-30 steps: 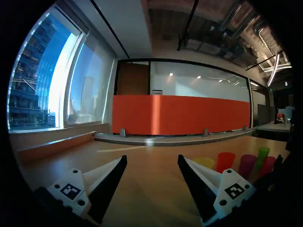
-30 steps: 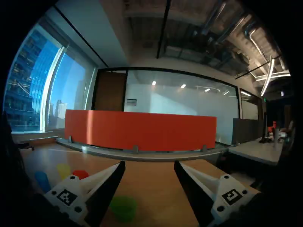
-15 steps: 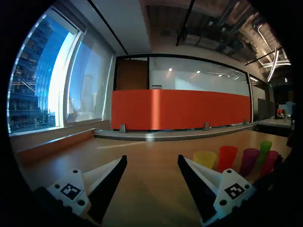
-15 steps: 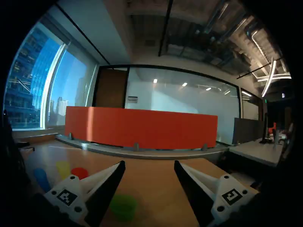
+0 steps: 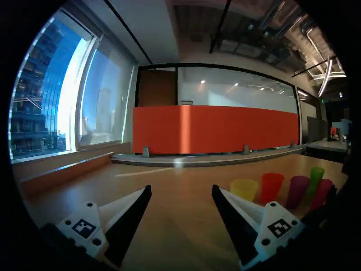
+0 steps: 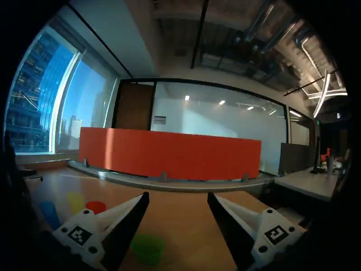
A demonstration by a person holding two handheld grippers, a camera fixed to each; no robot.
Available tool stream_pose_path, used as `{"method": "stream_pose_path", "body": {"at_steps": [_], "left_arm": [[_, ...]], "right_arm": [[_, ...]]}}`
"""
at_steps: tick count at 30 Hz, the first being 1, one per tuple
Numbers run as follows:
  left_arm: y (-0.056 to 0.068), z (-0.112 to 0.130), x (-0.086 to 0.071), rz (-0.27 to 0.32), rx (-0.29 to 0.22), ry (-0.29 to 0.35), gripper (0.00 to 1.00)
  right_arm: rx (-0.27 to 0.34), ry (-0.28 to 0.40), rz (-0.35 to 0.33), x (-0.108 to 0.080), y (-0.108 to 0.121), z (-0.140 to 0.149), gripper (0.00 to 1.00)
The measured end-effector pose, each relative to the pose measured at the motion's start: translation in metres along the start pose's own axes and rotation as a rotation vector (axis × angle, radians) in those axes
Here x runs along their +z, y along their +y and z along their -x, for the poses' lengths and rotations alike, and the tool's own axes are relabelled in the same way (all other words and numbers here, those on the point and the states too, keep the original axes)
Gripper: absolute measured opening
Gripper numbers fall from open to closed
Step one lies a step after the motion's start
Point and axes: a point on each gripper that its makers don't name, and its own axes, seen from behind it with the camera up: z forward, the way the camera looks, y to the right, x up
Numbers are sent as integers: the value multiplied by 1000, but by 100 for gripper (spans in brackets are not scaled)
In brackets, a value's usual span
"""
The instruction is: Pour water
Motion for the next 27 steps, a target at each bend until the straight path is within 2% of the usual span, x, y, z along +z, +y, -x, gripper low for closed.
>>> {"method": "stream_pose_path", "body": {"at_steps": [18,27], "left_arm": [[-1,0,0,0,1,0,100],[0,0,1,0,1,0,100]], "right_arm": [[-20,22,25,-11,15,7,100],[-4,41,7,-4,11,16,100]]}}
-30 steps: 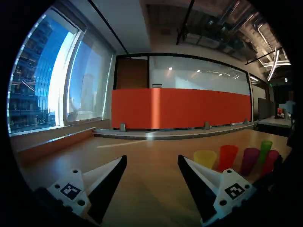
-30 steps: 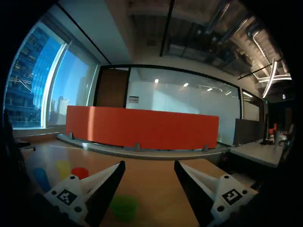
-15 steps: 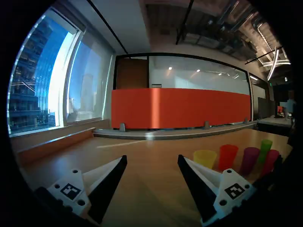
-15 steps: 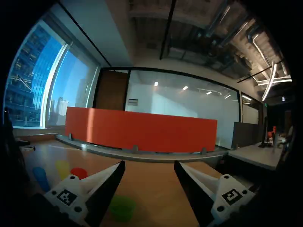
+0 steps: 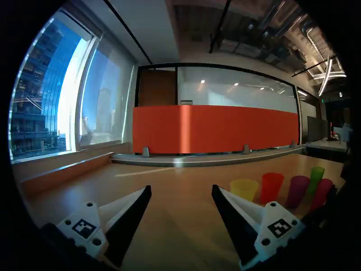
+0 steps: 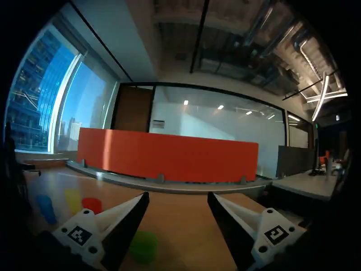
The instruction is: Pour water
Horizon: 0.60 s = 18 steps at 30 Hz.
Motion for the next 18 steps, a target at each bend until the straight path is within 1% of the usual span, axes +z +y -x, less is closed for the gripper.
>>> {"method": "stream_pose_path", "body": {"at_steps": [6,9,18], "left_arm": [[0,0,0,0,1,0,100],[0,0,0,0,0,0,100],[0,0,0,0,0,0,100]], "right_arm": [[40,3,-2,9,-2,16,100],[53,-5,7,14,-1,28,100],[60,-37,3,21,-5,60,100]]}}
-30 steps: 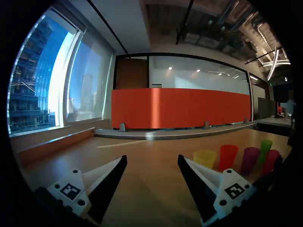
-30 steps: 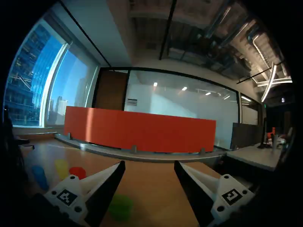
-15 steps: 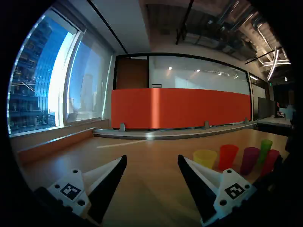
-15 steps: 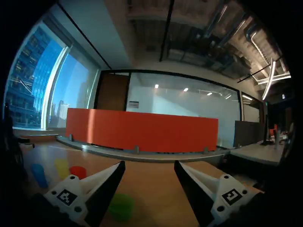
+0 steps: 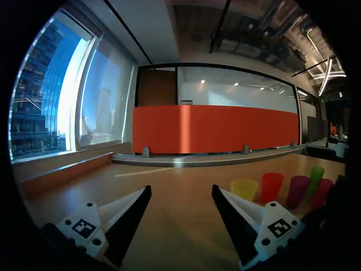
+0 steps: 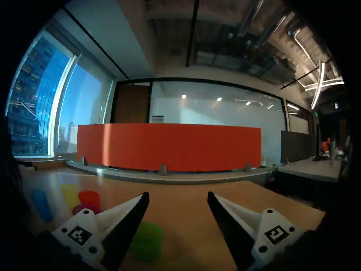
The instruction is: Pour water
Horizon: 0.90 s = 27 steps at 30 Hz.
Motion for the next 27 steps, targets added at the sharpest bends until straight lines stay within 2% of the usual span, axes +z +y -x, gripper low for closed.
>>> {"method": "stream_pose_path", "body": {"at_steps": [12,27], "left_arm": [[-1,0,0,0,0,0,100],[-2,0,0,0,0,0,100]], "right_arm": [[37,-35,8,6,10,19,100],[25,-58,13,8,9,29,100]]}}
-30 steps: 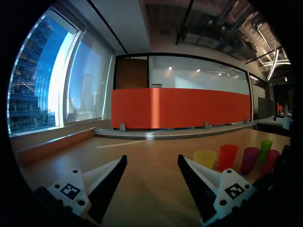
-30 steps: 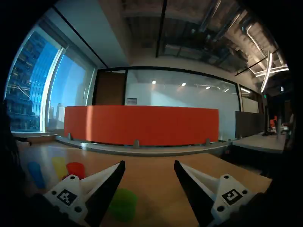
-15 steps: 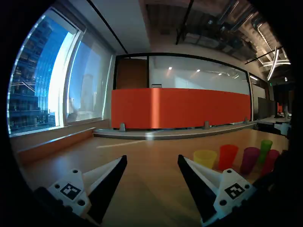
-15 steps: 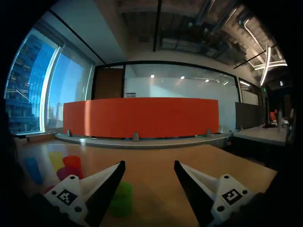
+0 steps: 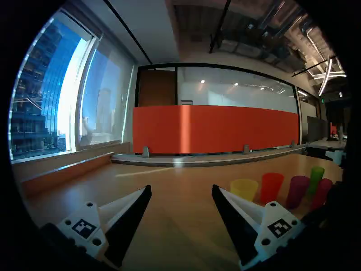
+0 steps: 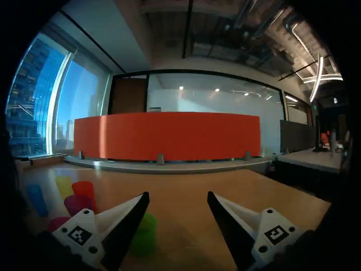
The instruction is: Pour water
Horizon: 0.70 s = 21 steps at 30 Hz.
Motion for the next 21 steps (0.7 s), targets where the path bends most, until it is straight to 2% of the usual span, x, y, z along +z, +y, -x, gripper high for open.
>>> {"method": "stream_pose_path", "body": {"at_steps": [21], "left_arm": [[0,0,0,0,0,0,100]], "right_arm": [[-1,-3,1,-1,-1,1,100]]}}
